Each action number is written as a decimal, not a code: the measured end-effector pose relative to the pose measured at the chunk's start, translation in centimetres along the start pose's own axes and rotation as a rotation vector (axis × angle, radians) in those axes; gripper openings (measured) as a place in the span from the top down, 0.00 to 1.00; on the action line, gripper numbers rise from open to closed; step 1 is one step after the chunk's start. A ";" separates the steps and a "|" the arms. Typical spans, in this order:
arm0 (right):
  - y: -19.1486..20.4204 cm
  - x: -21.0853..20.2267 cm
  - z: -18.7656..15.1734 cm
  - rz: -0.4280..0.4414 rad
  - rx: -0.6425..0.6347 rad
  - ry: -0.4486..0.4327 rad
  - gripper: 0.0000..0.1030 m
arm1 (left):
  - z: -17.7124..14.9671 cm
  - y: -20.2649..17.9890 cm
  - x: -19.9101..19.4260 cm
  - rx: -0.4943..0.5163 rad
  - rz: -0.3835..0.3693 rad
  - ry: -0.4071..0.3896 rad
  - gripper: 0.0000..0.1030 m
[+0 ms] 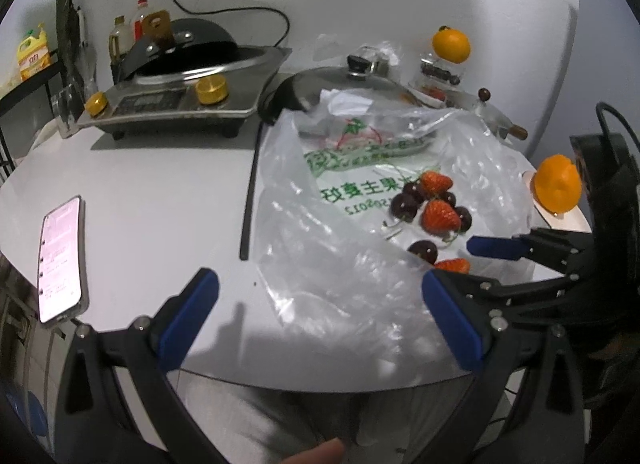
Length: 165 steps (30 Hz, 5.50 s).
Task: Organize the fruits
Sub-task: 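Move the right gripper back to the bag and grasp a strawberry, then lift the strawberry with the right gripper while the left gripper grasps a dark cherry, then carry the strawberry in the right gripper over the white plate while the left carries the cherry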
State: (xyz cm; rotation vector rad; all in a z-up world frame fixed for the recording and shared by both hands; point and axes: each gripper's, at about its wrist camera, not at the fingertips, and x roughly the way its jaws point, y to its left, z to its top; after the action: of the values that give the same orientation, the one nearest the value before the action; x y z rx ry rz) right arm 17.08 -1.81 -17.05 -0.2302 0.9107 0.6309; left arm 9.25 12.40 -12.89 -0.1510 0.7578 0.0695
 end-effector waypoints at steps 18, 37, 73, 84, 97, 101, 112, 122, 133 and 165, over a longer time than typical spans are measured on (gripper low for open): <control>-0.1 0.4 -0.7 0.051 0.000 0.018 0.64 | 0.6 -0.7 -0.1 0.007 0.020 0.011 0.01; -4.7 -5.5 0.1 0.000 0.040 -0.117 0.64 | 3.0 -6.7 1.4 0.123 -0.039 0.017 0.01; -9.4 -6.4 -1.2 -0.021 0.137 -0.150 0.64 | 2.2 -10.2 6.6 0.275 -0.153 0.116 0.35; -8.9 -5.7 -1.0 -0.025 0.128 -0.137 0.64 | 0.8 -9.4 7.7 0.272 -0.165 0.160 0.54; -8.2 -6.0 -0.9 -0.028 0.118 -0.142 0.64 | 0.5 -8.8 7.5 0.277 -0.166 0.161 0.70; -8.1 -6.3 -0.9 -0.030 0.117 -0.148 0.64 | 0.4 -9.0 7.3 0.282 -0.167 0.160 0.70; -8.4 -7.4 -1.0 -0.043 0.117 -0.165 0.64 | 1.4 -9.4 5.8 0.267 -0.179 0.131 0.70; -9.5 -9.4 -1.2 -0.057 0.124 -0.199 0.64 | 2.7 -10.9 3.9 0.287 -0.185 0.081 0.70; -12.0 -11.2 -2.5 -0.078 0.155 -0.233 0.64 | 3.4 -13.4 2.8 0.309 -0.192 0.053 0.70; -22.6 -14.7 -8.7 -0.173 0.298 -0.243 0.64 | 4.5 -26.0 4.4 0.413 -0.326 0.070 0.70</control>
State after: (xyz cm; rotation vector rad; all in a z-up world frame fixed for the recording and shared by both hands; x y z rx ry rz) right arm 18.26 -29.74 -12.35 0.0354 0.7293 0.3477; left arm 18.51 -12.52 -9.83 0.1188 0.7932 -0.4022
